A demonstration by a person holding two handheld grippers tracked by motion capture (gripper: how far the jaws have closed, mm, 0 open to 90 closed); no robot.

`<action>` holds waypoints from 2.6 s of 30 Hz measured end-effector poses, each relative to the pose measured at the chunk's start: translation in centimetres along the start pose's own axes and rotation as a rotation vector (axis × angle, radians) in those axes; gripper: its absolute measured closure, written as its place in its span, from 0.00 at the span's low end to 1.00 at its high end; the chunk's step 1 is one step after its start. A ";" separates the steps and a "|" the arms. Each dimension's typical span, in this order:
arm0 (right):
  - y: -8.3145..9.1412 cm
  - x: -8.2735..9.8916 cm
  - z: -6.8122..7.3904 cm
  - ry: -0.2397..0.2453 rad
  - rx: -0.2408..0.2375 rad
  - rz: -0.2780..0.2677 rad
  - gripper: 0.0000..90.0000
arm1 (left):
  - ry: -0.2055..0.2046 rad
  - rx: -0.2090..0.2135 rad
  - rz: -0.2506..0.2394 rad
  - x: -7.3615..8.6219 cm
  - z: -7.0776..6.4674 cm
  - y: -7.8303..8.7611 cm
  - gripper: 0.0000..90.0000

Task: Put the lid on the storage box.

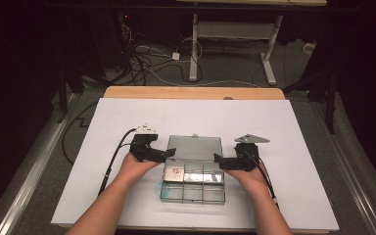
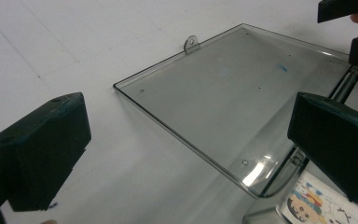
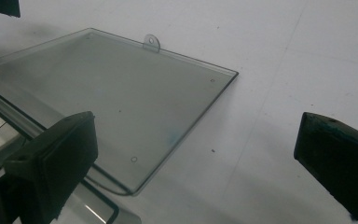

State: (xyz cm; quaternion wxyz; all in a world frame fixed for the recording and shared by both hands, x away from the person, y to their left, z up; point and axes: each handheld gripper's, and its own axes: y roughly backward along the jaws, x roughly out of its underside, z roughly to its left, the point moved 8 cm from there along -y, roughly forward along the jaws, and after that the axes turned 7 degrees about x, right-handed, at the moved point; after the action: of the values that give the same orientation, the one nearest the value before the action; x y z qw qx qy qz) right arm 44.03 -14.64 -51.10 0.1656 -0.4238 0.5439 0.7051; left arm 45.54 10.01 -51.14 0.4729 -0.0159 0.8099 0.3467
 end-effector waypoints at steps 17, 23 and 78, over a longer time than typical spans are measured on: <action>-2.3 -0.2 1.5 -0.079 -0.075 0.062 0.12 | 0.024 0.016 0.039 1.0 0.4 -1.6 0.00; -2.4 0.0 1.6 -0.132 -0.121 0.083 0.17 | 0.022 0.024 0.042 1.1 0.3 -1.7 0.00; 1.9 -2.5 2.3 0.052 -0.053 -0.124 0.70 | -0.140 0.016 -0.070 -0.9 -2.5 2.2 0.70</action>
State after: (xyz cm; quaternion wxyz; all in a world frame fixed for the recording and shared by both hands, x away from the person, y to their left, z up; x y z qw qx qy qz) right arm 43.18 -12.72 -47.85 0.1833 -0.4790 0.5018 0.6965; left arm 43.36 9.95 -48.43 0.5404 -0.0162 0.7765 0.3235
